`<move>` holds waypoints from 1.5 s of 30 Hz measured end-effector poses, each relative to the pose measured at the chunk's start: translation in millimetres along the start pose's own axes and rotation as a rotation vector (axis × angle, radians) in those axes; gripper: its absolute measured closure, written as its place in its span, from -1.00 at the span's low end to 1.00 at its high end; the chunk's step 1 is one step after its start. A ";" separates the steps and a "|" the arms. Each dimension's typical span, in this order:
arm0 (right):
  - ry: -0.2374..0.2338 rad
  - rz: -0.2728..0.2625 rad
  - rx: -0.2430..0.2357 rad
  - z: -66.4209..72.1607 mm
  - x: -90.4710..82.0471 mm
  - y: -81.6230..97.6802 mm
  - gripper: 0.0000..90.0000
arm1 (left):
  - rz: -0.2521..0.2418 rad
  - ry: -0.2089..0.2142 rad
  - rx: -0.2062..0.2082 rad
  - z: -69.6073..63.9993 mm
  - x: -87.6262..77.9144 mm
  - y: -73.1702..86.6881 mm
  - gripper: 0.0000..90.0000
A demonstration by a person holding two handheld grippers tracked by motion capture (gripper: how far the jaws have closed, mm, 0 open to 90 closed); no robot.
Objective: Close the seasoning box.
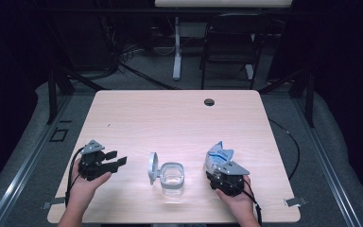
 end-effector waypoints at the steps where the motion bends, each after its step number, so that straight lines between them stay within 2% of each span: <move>1: 0.001 -0.003 -0.003 0.1 0.0 0.1 -0.07 | 0.000 -0.001 0.001 0.1 0.0 0.1 0.06; 11: -0.001 -0.006 -0.005 0.4 -0.3 -0.1 -0.07 | -0.001 -0.001 -0.002 0.5 0.0 0.1 0.06; 21: 0.009 0.008 -0.032 -1.3 -2.7 -0.6 -0.06 | 0.001 -0.001 -0.002 0.7 -0.2 0.1 0.06; 22: 0.005 -0.001 -0.023 -0.6 -2.1 -1.1 -0.06 | 0.002 -0.002 -0.002 0.9 -0.5 0.2 0.06; 24: 0.007 0.016 -0.037 -1.9 -3.8 -0.5 -0.06 | 0.001 -0.003 -0.001 1.3 -0.8 0.1 0.06; 32: -0.030 0.024 -0.057 0.7 -7.8 -4.7 -0.06 | -0.001 -0.004 -0.008 1.6 -0.5 0.6 0.06; 33: -0.040 0.020 -0.067 1.0 -8.8 -6.4 -0.06 | 0.000 -0.003 -0.006 1.6 -0.5 0.7 0.06; 41: -0.022 0.016 -0.148 0.8 -11.1 -18.1 -0.06 | 0.005 -0.005 -0.004 1.5 0.3 1.6 0.06; 45: 0.015 0.007 -0.192 1.4 -13.2 -24.9 -0.06 | 0.007 -0.003 -0.008 1.0 1.2 2.2 0.06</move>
Point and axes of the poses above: each handheld gripper's, and its own axes: x roughly forward along the jaws, y roughly out of its underside, z roughly to its left, the point moved 9 cm from there along x, roughly forward along the jaws, and after that the axes turned 5 degrees about x, right-handed, at the moved point
